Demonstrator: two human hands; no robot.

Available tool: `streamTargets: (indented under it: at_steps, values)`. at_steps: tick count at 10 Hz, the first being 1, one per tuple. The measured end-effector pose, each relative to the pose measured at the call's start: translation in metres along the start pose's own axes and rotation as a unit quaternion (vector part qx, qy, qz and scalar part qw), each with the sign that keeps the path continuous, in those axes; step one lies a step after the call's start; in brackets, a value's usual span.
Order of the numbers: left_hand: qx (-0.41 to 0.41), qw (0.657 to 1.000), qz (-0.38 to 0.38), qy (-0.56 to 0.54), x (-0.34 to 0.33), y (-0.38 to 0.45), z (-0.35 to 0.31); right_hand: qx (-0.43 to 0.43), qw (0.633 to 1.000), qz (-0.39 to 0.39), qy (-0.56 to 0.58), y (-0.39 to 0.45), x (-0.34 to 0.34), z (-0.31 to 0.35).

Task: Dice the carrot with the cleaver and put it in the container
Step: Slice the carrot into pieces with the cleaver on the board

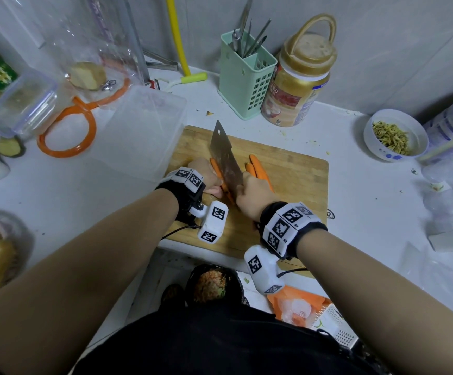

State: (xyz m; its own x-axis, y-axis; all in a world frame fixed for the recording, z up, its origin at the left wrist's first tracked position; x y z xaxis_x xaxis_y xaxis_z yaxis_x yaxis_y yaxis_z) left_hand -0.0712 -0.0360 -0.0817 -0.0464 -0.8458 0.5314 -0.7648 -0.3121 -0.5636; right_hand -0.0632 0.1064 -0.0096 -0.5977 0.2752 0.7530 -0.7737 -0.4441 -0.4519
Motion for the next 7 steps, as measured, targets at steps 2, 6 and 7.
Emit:
streamTargets:
  at_steps: [2, 6, 7]
  values:
    - [-0.023, 0.998, 0.026, -0.046, 0.0, -0.002, 0.001, -0.009, 1.0, 0.019, -0.011, 0.005, 0.001, 0.004]
    - [-0.02, 0.997, 0.06, -0.041, -0.004, 0.002, 0.0, -0.016, 0.999, 0.013, -0.026, 0.015, 0.001, 0.006]
    - [-0.014, 0.998, 0.051, -0.027, -0.002, 0.001, -0.001, -0.015, 1.0, 0.014, -0.021, 0.017, 0.0, 0.005]
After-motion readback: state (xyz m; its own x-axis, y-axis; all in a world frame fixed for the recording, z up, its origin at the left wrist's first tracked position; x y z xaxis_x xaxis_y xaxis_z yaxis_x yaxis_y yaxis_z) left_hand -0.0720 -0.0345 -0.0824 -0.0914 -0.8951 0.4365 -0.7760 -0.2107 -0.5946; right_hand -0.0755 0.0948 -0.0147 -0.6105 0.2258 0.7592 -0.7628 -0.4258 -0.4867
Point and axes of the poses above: each hand's wrist, its own y-axis towards the middle knuckle, its own x-axis out of the back of the hand, z = x × y, the point moved 8 cm from there along y, towards the middle knuckle, and after that the axes turned 2 degrees about z, right-handed, at the moved point
